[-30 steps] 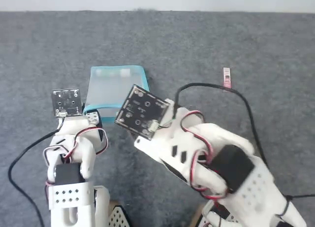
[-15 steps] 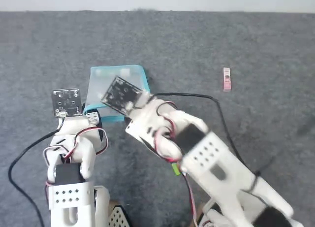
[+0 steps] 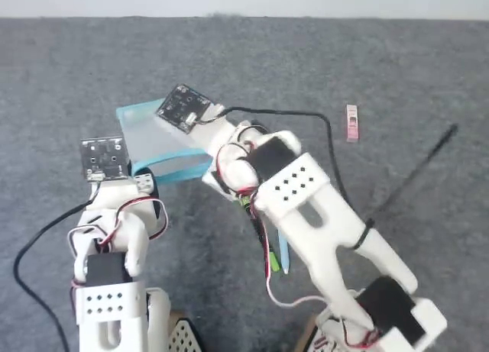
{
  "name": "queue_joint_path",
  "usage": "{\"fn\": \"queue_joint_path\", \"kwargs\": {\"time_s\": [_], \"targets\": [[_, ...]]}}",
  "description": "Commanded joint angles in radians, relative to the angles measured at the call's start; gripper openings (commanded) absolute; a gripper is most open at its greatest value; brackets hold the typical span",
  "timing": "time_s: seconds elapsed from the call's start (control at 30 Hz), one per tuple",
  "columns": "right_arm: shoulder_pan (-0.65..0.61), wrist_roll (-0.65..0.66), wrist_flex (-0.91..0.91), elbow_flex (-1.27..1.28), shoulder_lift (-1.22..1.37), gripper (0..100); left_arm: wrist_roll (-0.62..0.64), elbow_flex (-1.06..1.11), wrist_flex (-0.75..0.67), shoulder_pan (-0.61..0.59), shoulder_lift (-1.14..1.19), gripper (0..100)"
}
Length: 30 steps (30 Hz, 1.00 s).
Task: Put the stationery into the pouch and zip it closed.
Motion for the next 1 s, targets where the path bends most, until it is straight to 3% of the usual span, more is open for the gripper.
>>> {"fn": "queue_joint_path", "kwargs": {"time_s": [0.0, 0.27, 0.37, 0.57, 0.87, 0.97], "targets": [[0.018, -0.002, 0.315, -0.195, -0.108, 42.8, 0.006, -0.013, -0.034, 0.006, 0.005, 1], [0.022, -0.009, 0.504, -0.084, -0.259, 42.8, 0.006, -0.013, -0.034, 0.005, 0.005, 1], [0.036, -0.003, 0.423, 0.109, -0.254, 42.7, 0.006, -0.013, -0.034, 0.005, 0.005, 1], [0.216, -0.011, 0.148, 0.387, -0.177, 42.7, 0.006, -0.013, -0.032, 0.002, 0.005, 1], [0.189, -0.017, -0.022, 0.43, 0.151, 42.7, 0.006, -0.013, -0.031, 0.003, 0.005, 1], [0.231, -0.087, -0.019, 0.377, 0.254, 42.7, 0.006, -0.013, -0.031, 0.003, 0.005, 1]]}}
